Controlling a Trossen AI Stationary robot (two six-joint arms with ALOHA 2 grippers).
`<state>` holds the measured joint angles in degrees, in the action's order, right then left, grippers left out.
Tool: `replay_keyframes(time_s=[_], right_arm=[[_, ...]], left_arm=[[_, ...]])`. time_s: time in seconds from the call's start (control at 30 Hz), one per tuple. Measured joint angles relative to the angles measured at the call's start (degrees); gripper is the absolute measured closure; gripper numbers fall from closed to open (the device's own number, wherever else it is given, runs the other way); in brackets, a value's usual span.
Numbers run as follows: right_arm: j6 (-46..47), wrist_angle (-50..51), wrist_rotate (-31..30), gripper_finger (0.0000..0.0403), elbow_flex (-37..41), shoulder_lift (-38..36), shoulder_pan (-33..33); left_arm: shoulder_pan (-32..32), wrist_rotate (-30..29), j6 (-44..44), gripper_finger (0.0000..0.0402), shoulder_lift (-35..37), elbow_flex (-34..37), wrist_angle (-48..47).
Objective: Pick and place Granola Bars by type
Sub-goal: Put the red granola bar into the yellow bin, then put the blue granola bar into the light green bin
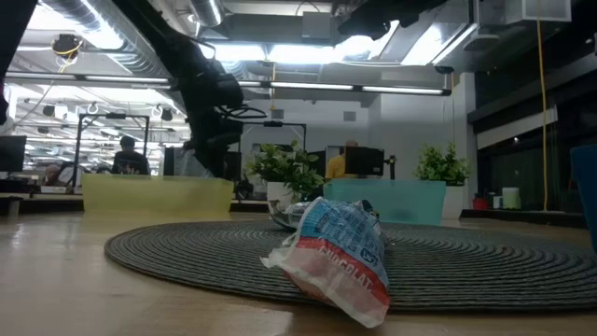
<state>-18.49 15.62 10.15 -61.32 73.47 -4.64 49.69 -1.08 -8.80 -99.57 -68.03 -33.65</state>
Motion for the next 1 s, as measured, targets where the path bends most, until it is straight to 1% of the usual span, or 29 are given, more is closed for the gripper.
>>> replay_keyframes(time_s=[0.3, 0.43, 0.6, 0.8, 1.0], right_arm=[[0.25, 0.11, -0.01, 0.0181, 0.00, 0.00, 0.00], [0.29, 0.11, 0.00, 0.0181, 0.00, 0.00, 0.00], [0.36, 0.51, -0.02, 0.0181, 0.00, -0.02, 0.02], [0.18, 0.23, 0.00, 0.0181, 0.93, -0.07, 0.02], [0.13, -1.57, 0.00, 0.0181, 3.36, -0.09, 0.01]], left_arm=[[-0.08, -0.74, -0.06, 0.0257, 0.00, 0.00, -0.46], [-0.08, -2.26, -0.03, 0.0226, 0.10, 0.00, -1.35], [-0.08, -6.03, 0.05, 0.0216, 2.06, -0.50, -4.71], [-0.11, -14.54, 2.49, 0.0221, 7.20, -0.50, -8.70], [-2.10, -15.39, 2.67, 0.0224, 14.13, -0.55, -10.92]])
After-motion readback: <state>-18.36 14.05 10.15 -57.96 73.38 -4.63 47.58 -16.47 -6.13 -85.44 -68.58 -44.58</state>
